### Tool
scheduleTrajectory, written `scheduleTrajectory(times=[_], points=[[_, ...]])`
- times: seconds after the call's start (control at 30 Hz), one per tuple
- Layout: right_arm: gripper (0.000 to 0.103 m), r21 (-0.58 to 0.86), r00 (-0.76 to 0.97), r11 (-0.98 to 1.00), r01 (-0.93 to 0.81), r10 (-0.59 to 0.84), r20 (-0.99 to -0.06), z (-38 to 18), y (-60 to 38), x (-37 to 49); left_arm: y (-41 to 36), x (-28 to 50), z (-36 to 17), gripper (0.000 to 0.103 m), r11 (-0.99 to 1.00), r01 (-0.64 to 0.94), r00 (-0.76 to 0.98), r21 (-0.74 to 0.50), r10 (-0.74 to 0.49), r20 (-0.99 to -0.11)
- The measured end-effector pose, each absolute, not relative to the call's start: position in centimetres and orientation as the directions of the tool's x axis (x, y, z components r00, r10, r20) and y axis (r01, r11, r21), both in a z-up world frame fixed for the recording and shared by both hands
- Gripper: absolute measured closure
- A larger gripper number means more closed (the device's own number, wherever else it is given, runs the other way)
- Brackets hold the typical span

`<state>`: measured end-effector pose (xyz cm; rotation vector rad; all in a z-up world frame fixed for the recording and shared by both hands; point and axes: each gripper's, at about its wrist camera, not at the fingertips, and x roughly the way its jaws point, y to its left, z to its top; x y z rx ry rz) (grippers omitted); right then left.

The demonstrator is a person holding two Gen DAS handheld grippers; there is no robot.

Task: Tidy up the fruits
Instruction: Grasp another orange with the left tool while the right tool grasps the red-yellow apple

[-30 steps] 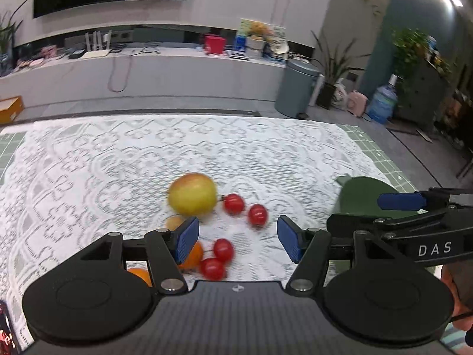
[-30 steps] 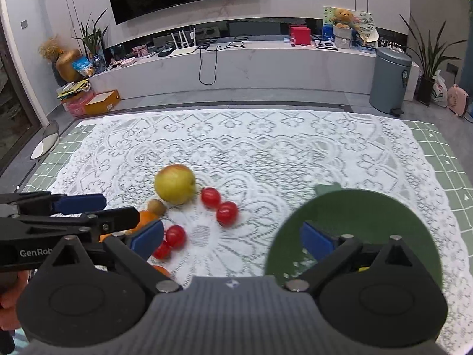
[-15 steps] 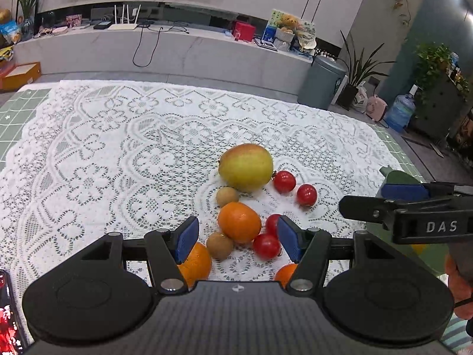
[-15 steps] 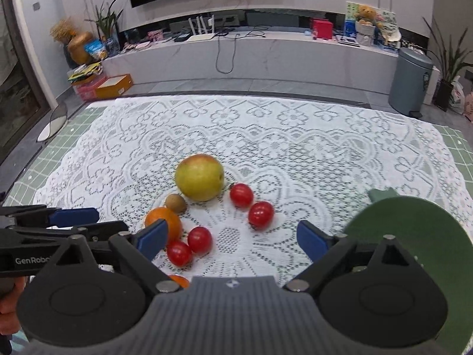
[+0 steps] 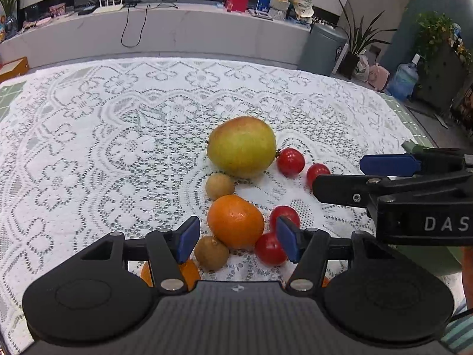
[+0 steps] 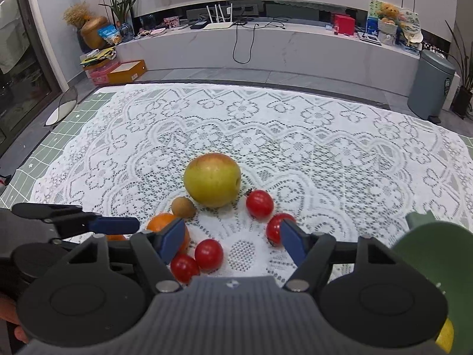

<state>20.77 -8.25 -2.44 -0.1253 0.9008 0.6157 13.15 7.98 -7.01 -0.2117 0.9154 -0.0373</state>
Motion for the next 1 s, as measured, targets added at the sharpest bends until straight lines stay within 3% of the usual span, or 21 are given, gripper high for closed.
scheduleTrajectory(times=[0.33,0.63,1.0], points=[[0.035,0.17,0.436,0.814,-0.555,0.459,-0.774,-3.6,-7.8,22.0,8.3,14.4,-8.1,0.05,0.973,-0.062,0.58,-0.223,-0.147,-0.801],[0.035,0.155,0.433,0.785,-0.599,0.481,-0.762,-4.1,-6.0,23.3,9.1,14.1,-7.5,0.052,0.964,-0.076,0.603,-0.254,-0.158,-0.782],[0.035,0.149,0.416,0.763,-0.628,0.492,-0.765,-5.1,-2.2,25.9,12.9,13.3,-5.4,0.052,0.951,-0.202,0.639,-0.235,-0.054,-0.767]])
